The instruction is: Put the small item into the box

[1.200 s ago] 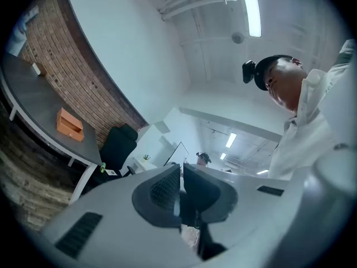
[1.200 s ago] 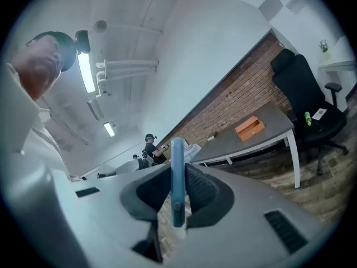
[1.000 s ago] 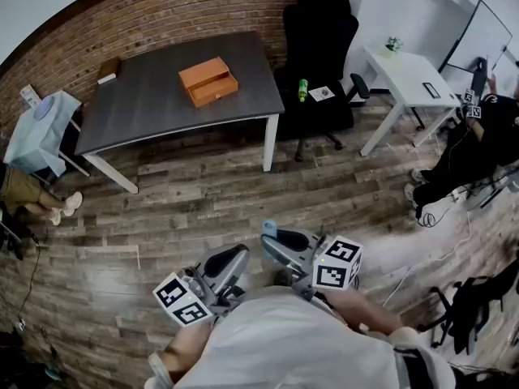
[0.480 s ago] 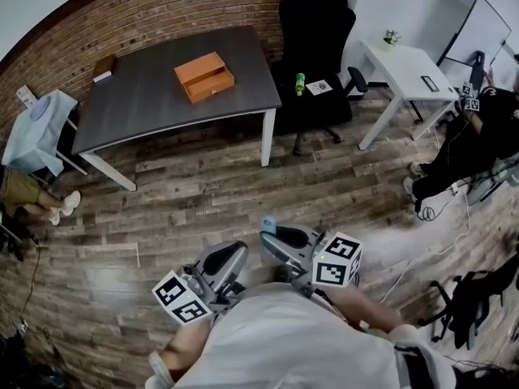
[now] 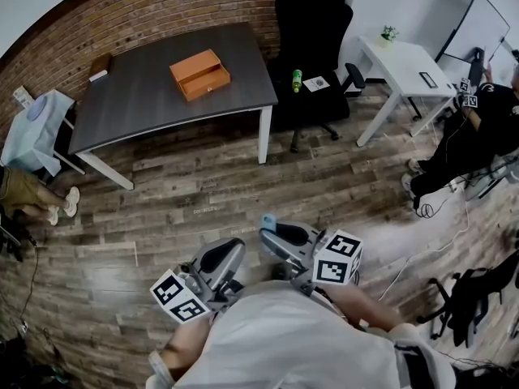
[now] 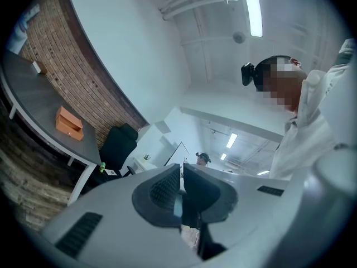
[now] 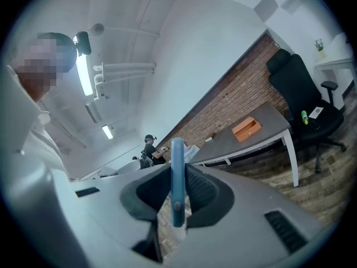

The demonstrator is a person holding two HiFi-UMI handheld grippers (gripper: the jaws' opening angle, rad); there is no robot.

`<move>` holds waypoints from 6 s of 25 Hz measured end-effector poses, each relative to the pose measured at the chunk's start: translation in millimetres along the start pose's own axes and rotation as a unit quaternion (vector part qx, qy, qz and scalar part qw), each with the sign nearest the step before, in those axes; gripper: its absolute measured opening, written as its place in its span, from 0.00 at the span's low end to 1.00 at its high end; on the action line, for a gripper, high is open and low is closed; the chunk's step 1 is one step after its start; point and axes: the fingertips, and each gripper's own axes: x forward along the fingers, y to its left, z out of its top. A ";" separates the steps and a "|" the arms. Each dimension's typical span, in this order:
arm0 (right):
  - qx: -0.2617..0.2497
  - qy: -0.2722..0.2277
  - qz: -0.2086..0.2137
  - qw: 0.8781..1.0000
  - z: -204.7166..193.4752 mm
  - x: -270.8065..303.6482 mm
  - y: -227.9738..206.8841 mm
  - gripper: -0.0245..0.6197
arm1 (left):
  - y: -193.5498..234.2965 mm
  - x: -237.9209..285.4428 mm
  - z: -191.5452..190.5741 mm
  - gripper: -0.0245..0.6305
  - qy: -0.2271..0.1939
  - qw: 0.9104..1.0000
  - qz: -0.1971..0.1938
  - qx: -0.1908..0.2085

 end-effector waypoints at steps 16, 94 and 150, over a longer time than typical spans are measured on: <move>0.021 0.009 -0.022 0.999 6.1 -24.9 -35.3 0.17 | 2.9 33.3 -20.2 0.08 0.008 1.000 0.004 -0.019; 0.028 0.055 -0.043 0.997 103.1 238.5 -172.7 0.16 | 271.4 45.4 117.8 0.08 0.028 0.998 0.028 -0.057; 0.018 0.090 -0.113 0.989 216.5 453.8 -344.1 0.17 | 519.9 104.2 268.3 0.08 0.039 0.996 0.040 -0.063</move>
